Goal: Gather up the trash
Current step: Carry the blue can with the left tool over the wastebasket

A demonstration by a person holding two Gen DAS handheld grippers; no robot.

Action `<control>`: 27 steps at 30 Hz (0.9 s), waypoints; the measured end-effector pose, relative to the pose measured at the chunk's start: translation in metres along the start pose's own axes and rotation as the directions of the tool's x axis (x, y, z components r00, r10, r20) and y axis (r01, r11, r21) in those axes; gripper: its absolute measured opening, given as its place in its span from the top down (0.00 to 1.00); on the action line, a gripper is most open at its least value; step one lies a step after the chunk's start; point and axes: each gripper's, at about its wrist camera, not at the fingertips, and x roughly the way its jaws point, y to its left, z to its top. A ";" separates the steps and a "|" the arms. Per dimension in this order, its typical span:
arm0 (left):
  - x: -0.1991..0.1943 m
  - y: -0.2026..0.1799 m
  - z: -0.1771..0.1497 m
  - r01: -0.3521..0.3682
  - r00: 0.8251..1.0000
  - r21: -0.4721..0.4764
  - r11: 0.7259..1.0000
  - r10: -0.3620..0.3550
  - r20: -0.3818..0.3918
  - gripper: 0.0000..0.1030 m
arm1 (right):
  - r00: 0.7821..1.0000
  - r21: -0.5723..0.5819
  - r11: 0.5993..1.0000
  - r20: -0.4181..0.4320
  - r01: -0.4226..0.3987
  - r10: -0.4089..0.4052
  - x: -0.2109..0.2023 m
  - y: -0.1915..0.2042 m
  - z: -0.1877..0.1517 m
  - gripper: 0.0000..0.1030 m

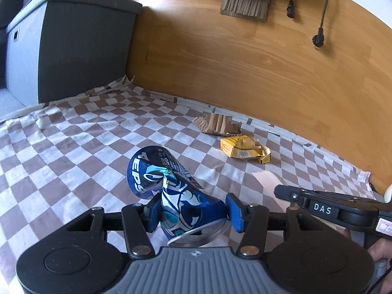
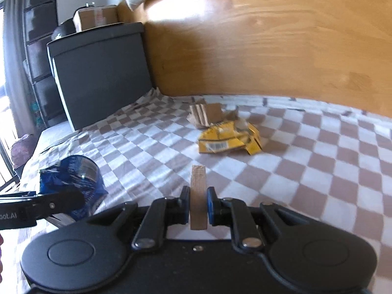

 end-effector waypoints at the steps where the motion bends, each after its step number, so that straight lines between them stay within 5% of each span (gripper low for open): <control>1: -0.004 -0.002 0.000 -0.004 1.000 0.007 1.000 0.004 0.001 0.47 | 1.000 -0.001 1.000 -0.004 0.007 -0.007 -0.005 0.001 -0.001 0.86; 27: -0.138 0.024 -0.017 -0.106 0.992 0.036 0.994 0.103 0.072 0.47 | 0.999 -0.082 0.996 0.026 0.026 -0.024 -0.136 0.097 -0.007 0.86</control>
